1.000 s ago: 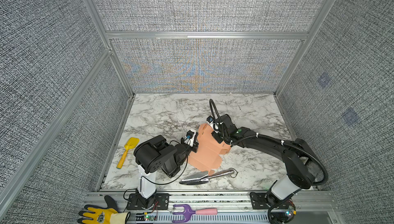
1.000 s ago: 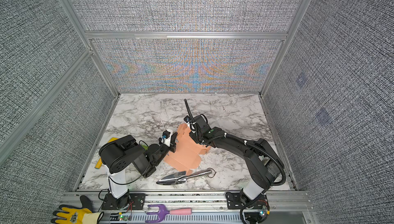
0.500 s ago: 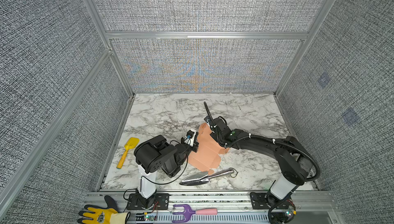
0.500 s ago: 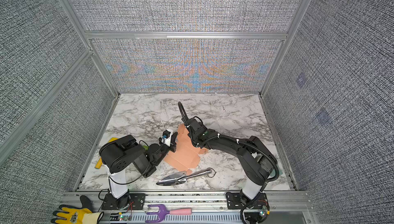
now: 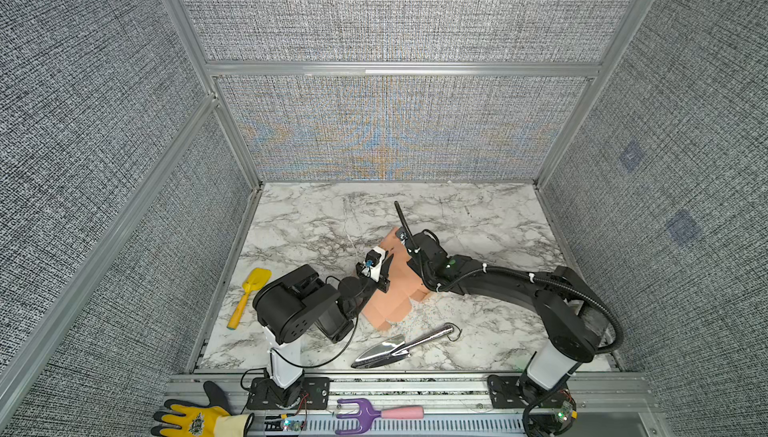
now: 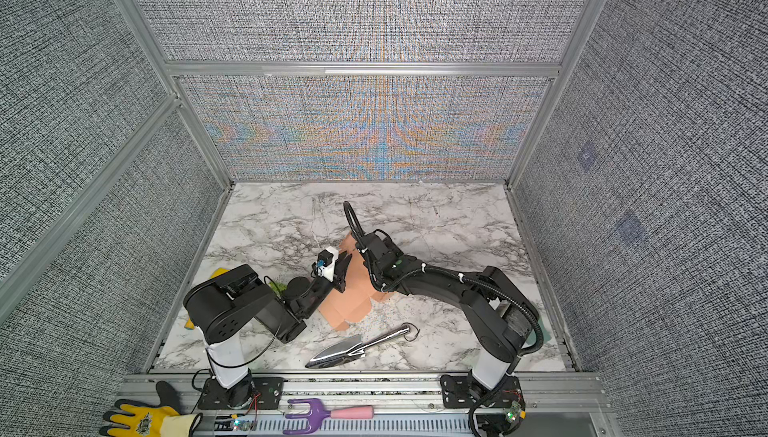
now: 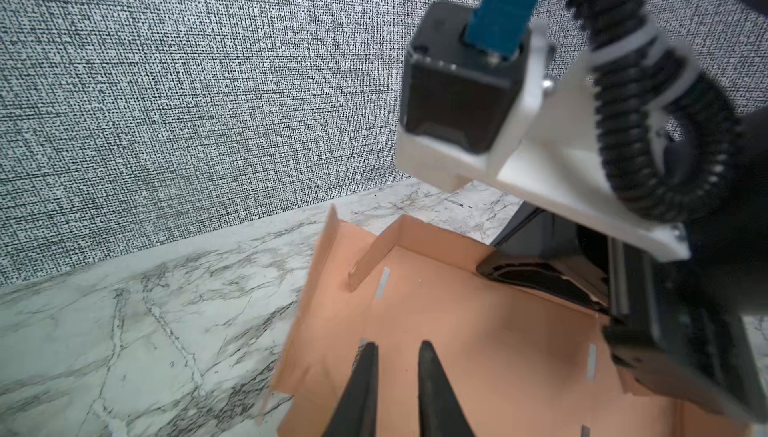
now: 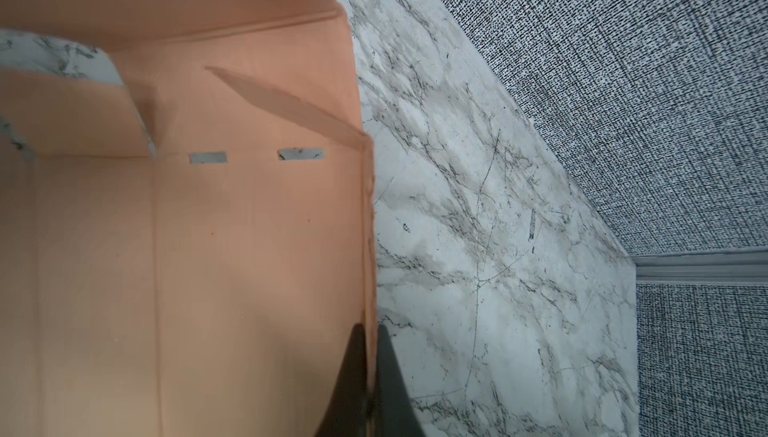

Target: Fold the paper box

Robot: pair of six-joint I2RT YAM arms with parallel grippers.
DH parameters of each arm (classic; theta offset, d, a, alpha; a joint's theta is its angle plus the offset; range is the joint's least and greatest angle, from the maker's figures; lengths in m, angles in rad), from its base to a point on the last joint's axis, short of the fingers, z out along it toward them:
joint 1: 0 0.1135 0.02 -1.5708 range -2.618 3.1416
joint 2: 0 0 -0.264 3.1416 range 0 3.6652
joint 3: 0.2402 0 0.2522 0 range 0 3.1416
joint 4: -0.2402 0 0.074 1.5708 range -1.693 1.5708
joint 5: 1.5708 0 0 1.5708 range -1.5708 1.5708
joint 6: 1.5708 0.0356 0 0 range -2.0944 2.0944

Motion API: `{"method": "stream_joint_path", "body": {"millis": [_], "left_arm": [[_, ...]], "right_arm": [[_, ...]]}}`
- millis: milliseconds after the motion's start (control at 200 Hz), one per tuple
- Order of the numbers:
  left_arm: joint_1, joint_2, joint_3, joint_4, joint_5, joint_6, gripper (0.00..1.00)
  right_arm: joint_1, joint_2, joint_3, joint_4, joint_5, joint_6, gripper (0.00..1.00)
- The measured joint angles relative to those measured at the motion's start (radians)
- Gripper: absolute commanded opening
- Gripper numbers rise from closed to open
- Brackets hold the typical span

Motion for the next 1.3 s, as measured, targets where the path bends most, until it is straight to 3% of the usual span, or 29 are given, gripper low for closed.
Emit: {"method": "stream_joint_path", "body": {"millis": [220,415,630,921,1301], "left_arm": [[0.039,-0.101,0.013,-0.143,0.043,-0.009,0.36],[0.13,-0.306,0.04,-0.36,0.097,-0.061,0.39],[0.192,-0.468,0.18,-0.662,0.155,-0.086,0.39],[0.314,-0.274,0.373,-0.986,0.365,-0.044,0.39],[0.378,-0.119,0.363,-0.96,0.483,-0.01,0.38]], "right_arm": [[-0.001,-0.002,0.0,0.02,0.002,-0.044,0.0],[-0.008,-0.018,-0.02,0.053,-0.001,-0.071,0.0],[-0.017,-0.02,-0.042,0.071,-0.01,-0.082,0.0],[-0.022,-0.011,-0.033,0.093,-0.032,-0.101,0.0],[-0.045,0.094,0.108,0.075,-0.022,-0.271,0.0]]}}
